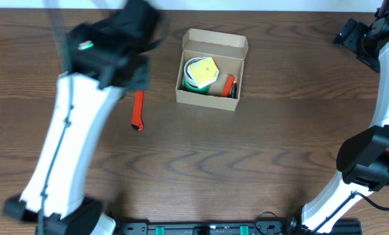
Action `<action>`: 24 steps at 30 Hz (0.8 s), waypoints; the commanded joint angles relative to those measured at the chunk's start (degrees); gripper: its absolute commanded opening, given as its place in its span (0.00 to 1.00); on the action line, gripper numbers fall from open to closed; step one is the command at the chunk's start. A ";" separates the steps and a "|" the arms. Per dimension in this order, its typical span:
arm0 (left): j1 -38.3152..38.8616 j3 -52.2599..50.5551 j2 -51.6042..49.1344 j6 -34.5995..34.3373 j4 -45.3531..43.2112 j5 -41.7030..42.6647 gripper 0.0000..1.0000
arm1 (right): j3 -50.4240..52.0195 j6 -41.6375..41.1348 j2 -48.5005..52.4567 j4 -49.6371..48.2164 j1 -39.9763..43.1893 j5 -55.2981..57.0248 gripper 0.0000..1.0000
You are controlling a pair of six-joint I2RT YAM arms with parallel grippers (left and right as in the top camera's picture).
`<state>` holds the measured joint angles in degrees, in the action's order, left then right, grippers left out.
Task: Pack container
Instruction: 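Move the left gripper to the red box cutter and grasp it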
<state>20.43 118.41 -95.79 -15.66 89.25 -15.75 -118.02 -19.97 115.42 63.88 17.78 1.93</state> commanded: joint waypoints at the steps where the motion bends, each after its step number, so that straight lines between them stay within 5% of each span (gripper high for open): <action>1: -3.72 -11.15 0.04 1.79 -7.39 10.69 0.57 | -0.42 -0.59 -1.62 0.09 -0.17 0.17 0.99; 8: -7.56 -23.37 -6.78 8.02 -19.02 12.83 0.66 | -0.42 -0.59 -1.62 0.09 -0.17 0.20 0.99; 16: -10.82 -24.17 -20.13 16.26 -20.02 17.42 0.64 | -0.42 -0.59 -1.62 0.09 -0.17 0.17 0.99; 24: -12.37 -24.17 -26.80 18.38 -24.72 23.45 0.75 | -0.42 -0.59 -1.62 0.09 -0.17 0.17 0.99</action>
<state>8.47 94.21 -121.25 1.04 65.21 4.47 -118.02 -19.97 115.42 63.86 17.78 1.93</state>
